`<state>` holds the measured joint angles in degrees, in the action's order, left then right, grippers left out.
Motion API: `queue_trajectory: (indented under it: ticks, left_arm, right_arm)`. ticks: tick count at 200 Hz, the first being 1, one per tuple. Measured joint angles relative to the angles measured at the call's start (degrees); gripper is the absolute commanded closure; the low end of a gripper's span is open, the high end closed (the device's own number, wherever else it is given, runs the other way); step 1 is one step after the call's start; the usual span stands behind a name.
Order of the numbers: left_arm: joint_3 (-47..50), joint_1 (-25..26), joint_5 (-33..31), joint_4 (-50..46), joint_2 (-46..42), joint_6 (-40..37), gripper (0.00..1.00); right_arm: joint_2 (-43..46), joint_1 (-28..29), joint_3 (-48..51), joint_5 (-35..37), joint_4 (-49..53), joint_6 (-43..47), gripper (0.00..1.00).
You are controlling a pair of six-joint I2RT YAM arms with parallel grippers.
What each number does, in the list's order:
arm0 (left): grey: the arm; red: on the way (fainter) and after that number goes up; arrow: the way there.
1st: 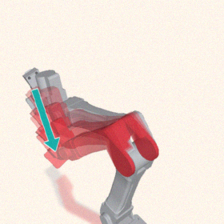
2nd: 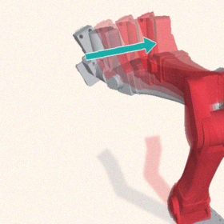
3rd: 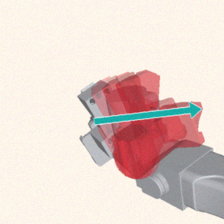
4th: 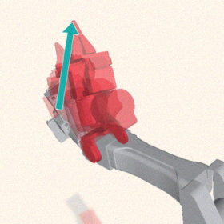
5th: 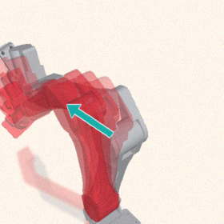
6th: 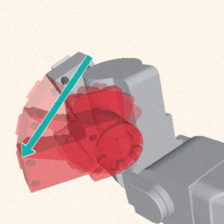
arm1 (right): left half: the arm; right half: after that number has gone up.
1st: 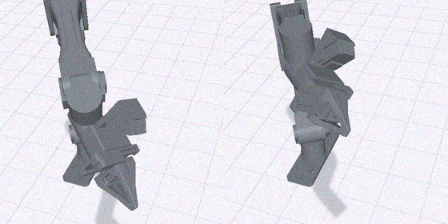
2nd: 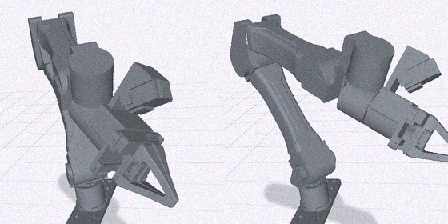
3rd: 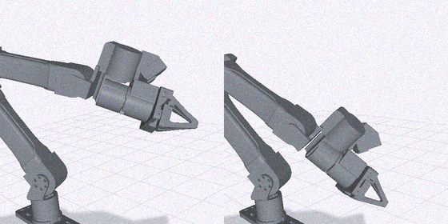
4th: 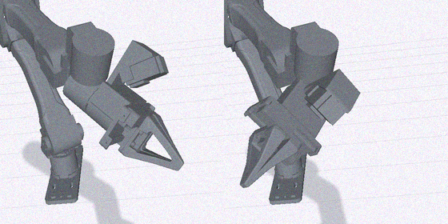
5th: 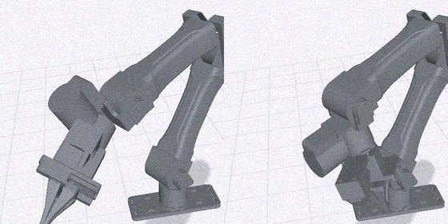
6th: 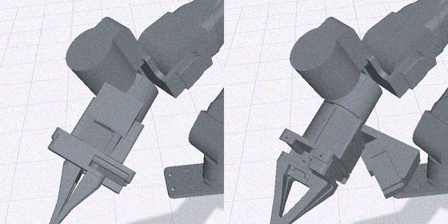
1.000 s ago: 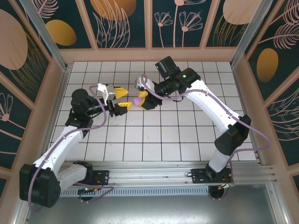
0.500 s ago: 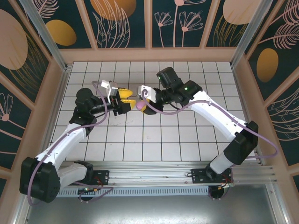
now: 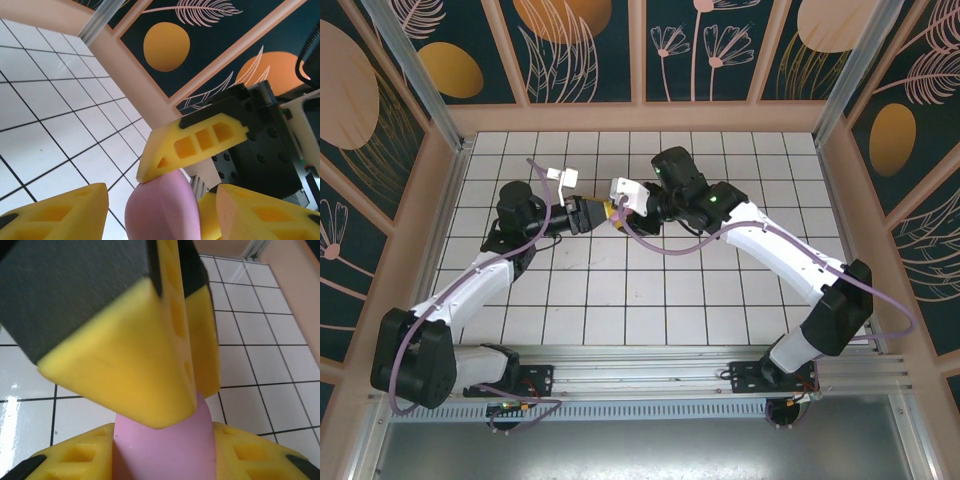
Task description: Insert the wireless bluetooth earbuds into the charging case
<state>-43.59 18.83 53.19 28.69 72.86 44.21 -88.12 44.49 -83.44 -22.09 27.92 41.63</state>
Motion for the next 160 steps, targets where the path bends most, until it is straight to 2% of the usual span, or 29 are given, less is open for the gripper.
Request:
queue_trajectory:
  ticks: [57,68,102,132,160]
  left_arm:
    - [-1.64,0.37,2.34,-0.44,2.95,5.40,0.74]
    - [-1.77,0.35,2.32,-0.55,3.32,6.40,0.79]
    - [-2.19,0.37,2.03,-0.61,3.85,8.11,0.91]
    - [-3.43,0.59,1.55,-0.15,4.28,8.66,0.94]
    - [-5.09,0.59,-0.07,0.33,4.90,8.70,0.94]
  right_arm:
    - [0.74,-0.02,1.25,2.14,-2.01,-0.17,0.74]
    - [0.74,-0.02,1.60,2.67,-2.25,-0.22,0.67]
    - [1.46,-0.20,3.02,3.15,-3.85,-2.89,0.36]
    - [4.92,-1.92,6.29,1.29,-7.23,-8.24,0.28]
    - [11.19,-5.95,11.28,-0.96,-11.52,-19.54,0.23]
